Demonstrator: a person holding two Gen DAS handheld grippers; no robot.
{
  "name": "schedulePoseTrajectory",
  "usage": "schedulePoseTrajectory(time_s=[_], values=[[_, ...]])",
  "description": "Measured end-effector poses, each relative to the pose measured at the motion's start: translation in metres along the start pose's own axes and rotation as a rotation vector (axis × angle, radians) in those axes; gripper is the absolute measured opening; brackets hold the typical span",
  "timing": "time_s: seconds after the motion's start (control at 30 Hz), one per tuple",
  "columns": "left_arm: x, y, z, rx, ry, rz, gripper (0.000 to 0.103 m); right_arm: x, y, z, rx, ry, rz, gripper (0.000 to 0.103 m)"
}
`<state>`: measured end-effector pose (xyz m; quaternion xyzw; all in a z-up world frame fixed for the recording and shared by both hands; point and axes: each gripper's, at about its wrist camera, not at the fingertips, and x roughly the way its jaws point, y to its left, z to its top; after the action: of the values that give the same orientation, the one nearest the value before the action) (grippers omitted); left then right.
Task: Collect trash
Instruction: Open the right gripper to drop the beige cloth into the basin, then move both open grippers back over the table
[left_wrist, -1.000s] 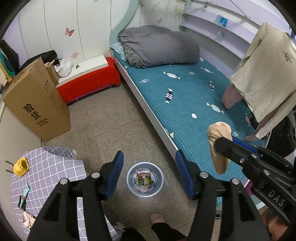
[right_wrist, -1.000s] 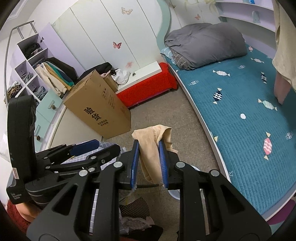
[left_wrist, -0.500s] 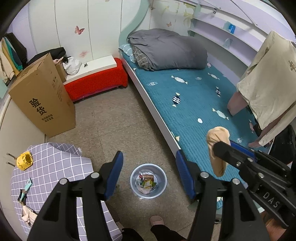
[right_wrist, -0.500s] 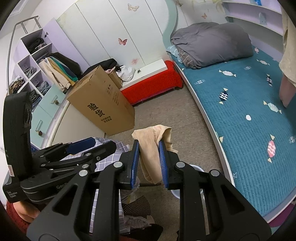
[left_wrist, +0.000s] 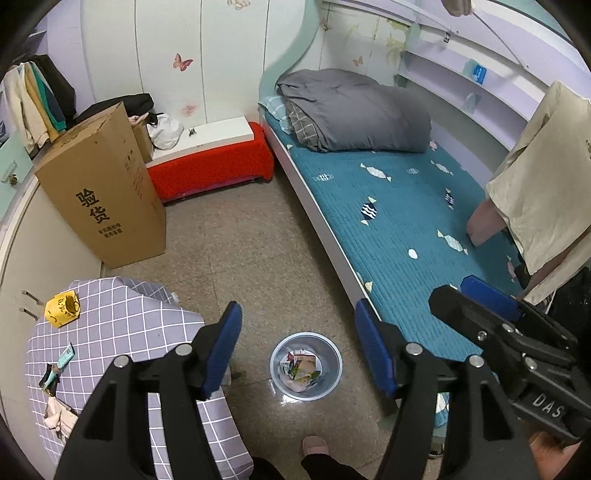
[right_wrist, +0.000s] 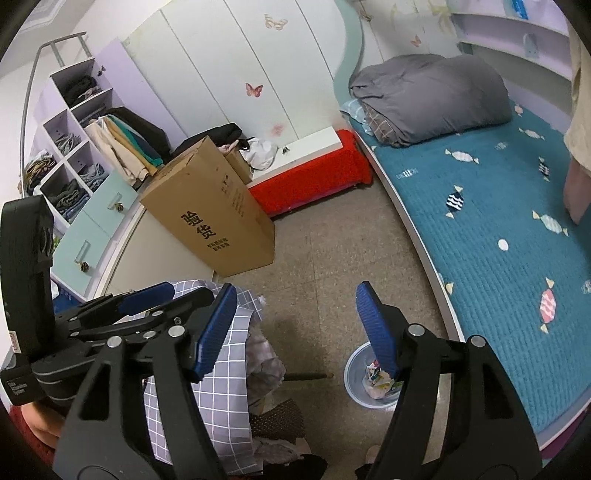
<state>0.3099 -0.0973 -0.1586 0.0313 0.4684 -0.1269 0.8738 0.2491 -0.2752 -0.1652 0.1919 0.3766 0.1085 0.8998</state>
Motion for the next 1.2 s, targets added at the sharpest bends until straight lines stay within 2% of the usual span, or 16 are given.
schedulePoseTrajectory(time_s=[0.23,0.4,0.57,0.73,1.03,1.2], values=[[-0.018,0.007,-0.006,-0.03,-0.06,0.01,0.063,-0.014,0.021,0.0,-0.077,-0.032,-0.005,0.067],[-0.038,0.022,-0.014,-0.088,-0.118,0.032,0.063,-0.018,0.042,0.0,-0.144,-0.041,0.021,0.068],[-0.055,0.052,-0.031,-0.178,-0.144,0.085,0.064,-0.009,0.069,-0.005,-0.215,-0.015,0.065,0.068],[-0.073,0.099,-0.055,-0.292,-0.161,0.163,0.064,0.017,0.111,-0.016,-0.294,0.048,0.137,0.069],[-0.094,0.218,-0.116,-0.545,-0.116,0.295,0.065,0.082,0.21,-0.058,-0.431,0.208,0.283,0.07],[-0.103,0.283,-0.15,-0.643,-0.083,0.331,0.065,0.122,0.263,-0.082,-0.49,0.29,0.327,0.07]])
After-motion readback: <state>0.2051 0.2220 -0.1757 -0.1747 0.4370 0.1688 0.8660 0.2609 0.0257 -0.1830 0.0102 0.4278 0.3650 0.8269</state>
